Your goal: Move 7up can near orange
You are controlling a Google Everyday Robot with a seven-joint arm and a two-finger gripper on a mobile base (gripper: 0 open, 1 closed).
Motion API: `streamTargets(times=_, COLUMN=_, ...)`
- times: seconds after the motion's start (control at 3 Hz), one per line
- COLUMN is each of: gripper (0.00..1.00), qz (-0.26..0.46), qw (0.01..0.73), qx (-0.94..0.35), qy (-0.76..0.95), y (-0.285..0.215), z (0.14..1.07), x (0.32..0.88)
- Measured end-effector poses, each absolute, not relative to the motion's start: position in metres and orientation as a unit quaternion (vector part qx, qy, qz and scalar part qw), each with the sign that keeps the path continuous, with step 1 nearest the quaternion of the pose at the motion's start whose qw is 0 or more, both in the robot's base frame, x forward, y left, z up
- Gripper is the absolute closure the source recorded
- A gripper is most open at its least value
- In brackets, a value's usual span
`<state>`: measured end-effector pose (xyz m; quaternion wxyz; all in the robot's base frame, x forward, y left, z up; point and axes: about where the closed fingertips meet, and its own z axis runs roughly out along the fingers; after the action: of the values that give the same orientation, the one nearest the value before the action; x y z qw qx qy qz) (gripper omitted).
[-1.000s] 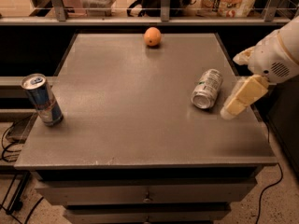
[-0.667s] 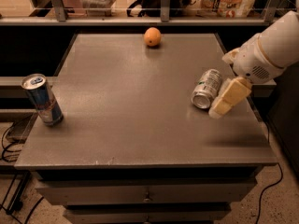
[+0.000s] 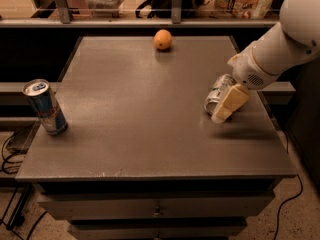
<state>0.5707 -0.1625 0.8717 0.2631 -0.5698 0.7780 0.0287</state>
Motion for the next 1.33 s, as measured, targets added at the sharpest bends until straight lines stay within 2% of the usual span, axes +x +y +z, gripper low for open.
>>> streamTargets(times=0.33, gripper=0.00, qz=0.039, qw=0.261, qx=-0.554, qy=0.790, y=-0.165, z=0.858, x=0.585)
streamTargets(times=0.67, gripper=0.19, qz=0.053, qw=0.256, qx=-0.546, qy=0.796, y=-0.167, z=0.848, x=0.592)
streamTargets(times=1.33, gripper=0.65, qz=0.057, qw=0.265, qx=-0.545, qy=0.794, y=-0.172, z=0.866, x=0.596)
